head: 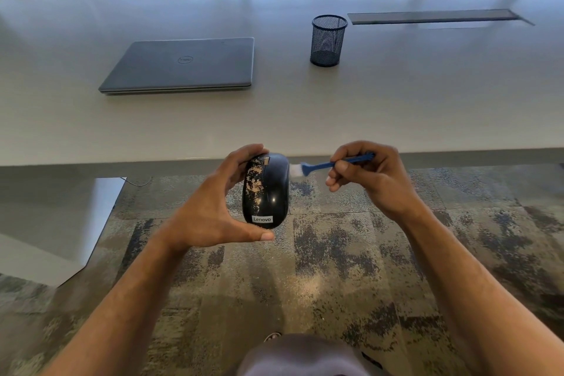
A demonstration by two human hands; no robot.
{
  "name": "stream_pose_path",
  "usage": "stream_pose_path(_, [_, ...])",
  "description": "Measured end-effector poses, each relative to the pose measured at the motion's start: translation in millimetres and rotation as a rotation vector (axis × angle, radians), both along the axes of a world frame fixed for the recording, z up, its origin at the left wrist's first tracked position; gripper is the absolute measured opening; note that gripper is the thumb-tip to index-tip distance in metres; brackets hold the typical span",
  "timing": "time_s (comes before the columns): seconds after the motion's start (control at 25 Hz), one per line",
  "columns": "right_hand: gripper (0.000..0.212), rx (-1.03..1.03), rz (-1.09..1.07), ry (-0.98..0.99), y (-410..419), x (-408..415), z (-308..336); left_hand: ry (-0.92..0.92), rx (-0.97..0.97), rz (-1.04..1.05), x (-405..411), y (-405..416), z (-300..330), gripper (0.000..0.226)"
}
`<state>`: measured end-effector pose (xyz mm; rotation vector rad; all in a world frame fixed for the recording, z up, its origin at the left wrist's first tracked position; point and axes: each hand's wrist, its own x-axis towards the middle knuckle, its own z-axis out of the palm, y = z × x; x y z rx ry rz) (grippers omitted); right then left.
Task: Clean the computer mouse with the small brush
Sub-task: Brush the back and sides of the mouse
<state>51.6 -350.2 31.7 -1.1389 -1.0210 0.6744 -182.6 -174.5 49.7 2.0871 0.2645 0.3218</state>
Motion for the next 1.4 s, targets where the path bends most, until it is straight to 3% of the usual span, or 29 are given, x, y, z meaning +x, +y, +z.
stream_pose_path(0.6, [0.014,0.032,-0.004,0.082,7.0,10.4,0.1,0.028,-0.012,-0.018,3.9,2.3,-3.0,0.117])
stream_pose_path(0.92, [0.012,-0.137,0.206,-0.052,43.9,32.6,23.8,0.047,-0.014,-0.042,6.1,1.9,-3.6,0.117])
stream_pose_path(1.2, [0.013,-0.182,0.345,0.011,32.3,41.8,18.9,0.041,-0.008,-0.01,-0.2,5.3,-5.2,0.118])
stream_pose_path(1.4, [0.014,-0.098,0.18,0.029,39.9,35.0,20.5,0.019,-0.012,-0.009,1.7,7.9,-5.4,0.116])
